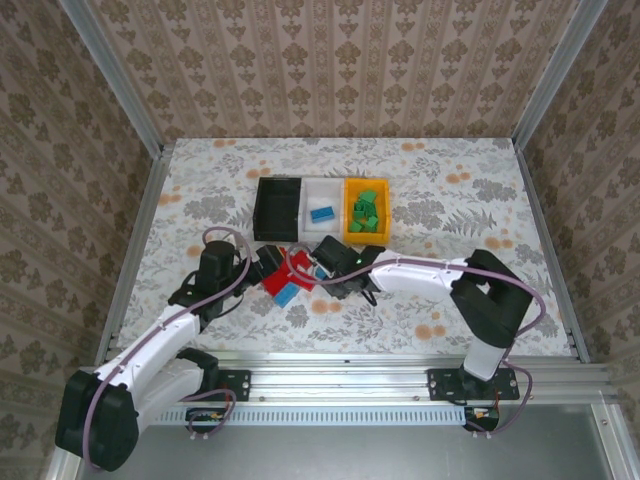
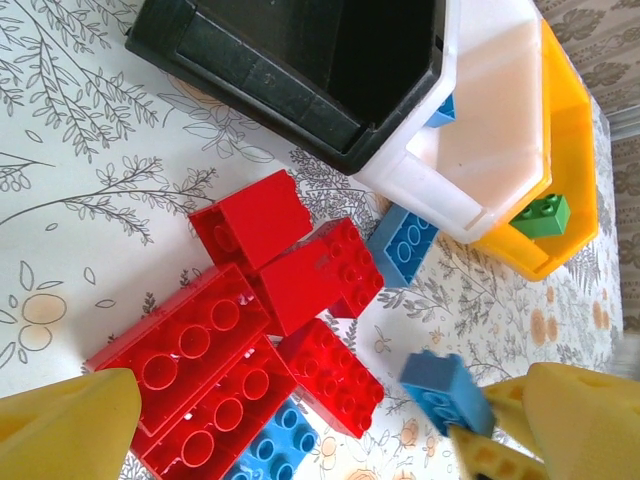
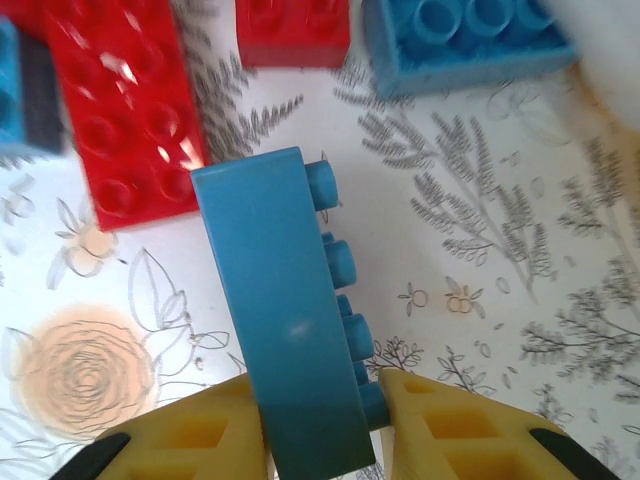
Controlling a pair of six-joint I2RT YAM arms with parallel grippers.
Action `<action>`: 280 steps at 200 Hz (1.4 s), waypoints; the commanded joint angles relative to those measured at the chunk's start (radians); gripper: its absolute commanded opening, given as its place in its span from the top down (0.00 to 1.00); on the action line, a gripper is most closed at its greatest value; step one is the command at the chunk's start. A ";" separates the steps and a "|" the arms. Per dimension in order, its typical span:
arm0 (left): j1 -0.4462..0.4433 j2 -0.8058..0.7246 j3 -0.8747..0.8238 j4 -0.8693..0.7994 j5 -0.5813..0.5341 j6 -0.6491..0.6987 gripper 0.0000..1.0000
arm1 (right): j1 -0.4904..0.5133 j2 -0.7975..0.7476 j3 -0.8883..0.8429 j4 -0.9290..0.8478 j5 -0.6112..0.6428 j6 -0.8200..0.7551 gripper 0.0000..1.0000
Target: Sort the legos into containers by color
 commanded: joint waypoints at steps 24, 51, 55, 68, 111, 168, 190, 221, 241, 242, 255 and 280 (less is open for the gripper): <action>0.024 -0.024 0.037 -0.031 -0.021 0.027 0.00 | -0.079 -0.019 0.172 -0.048 0.046 0.022 0.70; 0.034 -0.039 0.038 -0.053 -0.036 0.025 0.00 | -0.143 0.134 0.375 -0.092 0.083 0.029 0.70; 0.036 -0.042 0.038 -0.058 -0.036 0.025 0.00 | -0.148 0.160 0.409 -0.103 0.091 0.026 0.70; 0.042 -0.049 0.038 -0.073 -0.036 0.030 0.00 | -0.167 0.244 0.506 -0.130 0.102 0.023 0.70; 0.060 -0.087 0.035 -0.118 -0.030 0.038 0.00 | -0.234 0.418 0.710 -0.189 0.105 0.063 0.69; 0.068 -0.083 0.040 -0.113 -0.018 0.031 0.00 | -0.246 0.484 0.817 -0.237 0.104 0.046 0.49; 0.068 -0.079 0.041 -0.109 -0.014 0.030 0.00 | -0.231 0.402 0.761 -0.215 0.114 0.051 0.48; 0.068 -0.068 0.021 -0.077 -0.013 0.020 0.00 | -0.141 0.231 0.573 -0.166 0.193 0.175 0.47; 0.069 -0.049 -0.002 -0.041 -0.010 0.003 0.00 | -0.070 0.176 0.458 -0.152 0.273 0.368 0.43; 0.068 -0.049 -0.003 -0.039 -0.008 0.002 0.00 | -0.067 0.175 0.453 -0.152 0.278 0.379 0.43; 0.066 -0.032 -0.012 -0.021 -0.003 -0.009 0.00 | -0.040 0.163 0.396 -0.137 0.312 0.517 0.39; 0.065 -0.017 -0.004 -0.021 0.012 -0.006 0.00 | -0.031 0.155 0.324 -0.072 0.300 0.712 0.30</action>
